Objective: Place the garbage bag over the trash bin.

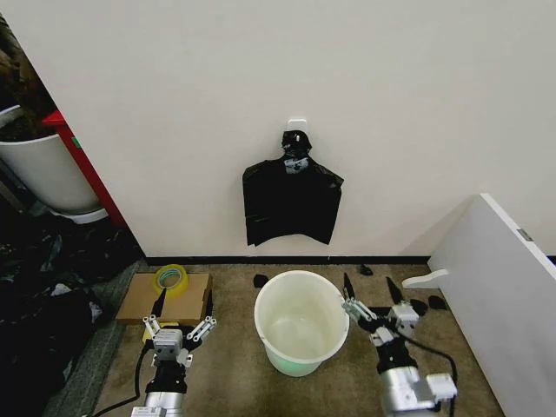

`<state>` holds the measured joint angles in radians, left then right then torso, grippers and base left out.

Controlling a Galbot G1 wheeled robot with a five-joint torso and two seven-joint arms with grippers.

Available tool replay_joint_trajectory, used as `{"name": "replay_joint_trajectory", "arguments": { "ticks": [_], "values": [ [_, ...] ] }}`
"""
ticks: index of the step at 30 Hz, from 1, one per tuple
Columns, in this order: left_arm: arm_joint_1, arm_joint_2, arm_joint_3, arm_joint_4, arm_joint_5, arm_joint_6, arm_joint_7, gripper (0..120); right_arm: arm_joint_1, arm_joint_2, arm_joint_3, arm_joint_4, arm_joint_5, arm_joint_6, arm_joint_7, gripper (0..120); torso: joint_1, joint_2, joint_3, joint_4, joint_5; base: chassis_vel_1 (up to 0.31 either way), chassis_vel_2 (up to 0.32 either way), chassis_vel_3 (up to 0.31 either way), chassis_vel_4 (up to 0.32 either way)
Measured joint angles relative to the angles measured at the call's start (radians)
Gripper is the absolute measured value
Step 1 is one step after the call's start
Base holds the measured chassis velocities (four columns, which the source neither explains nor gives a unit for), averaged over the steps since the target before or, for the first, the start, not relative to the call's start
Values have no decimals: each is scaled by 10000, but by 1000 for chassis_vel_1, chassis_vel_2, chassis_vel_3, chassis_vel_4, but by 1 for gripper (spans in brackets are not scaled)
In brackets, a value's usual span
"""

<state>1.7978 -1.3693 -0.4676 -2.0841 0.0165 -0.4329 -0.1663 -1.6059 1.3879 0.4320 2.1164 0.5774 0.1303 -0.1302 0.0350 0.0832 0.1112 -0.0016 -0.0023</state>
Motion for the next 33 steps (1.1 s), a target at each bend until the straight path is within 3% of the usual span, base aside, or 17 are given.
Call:
{"name": "replay_joint_trajectory", "arguments": {
  "ticks": [3,9,13,21,33],
  "values": [
    [-142,127,45,173,-158,-29,76,98,739,-324,159,-512,1227,-402,-674,100,0,0,0,-14,-3,0,0,0,0],
    [106,-138,-105,296,-186,-266,152,98,2763,-901,-385,-1607,4180,-1646,-1038,100,0,0,1,-8,-3,0,0,0,0],
    [167,-299,-153,314,24,-326,159,98,4112,-783,-842,-2287,5070,-2105,-1012,100,0,0,1,-5,-3,0,0,0,0],
    [255,-428,-244,284,153,-337,209,98,5967,-106,-1392,-3675,5955,-2447,-718,100,0,0,1,-6,-4,0,0,0,0],
    [331,-465,-273,257,352,-352,215,98,7029,993,-1259,-4795,6132,-2465,-315,100,-1,1,0,-7,-4,0,0,0,0]
  ]
}}
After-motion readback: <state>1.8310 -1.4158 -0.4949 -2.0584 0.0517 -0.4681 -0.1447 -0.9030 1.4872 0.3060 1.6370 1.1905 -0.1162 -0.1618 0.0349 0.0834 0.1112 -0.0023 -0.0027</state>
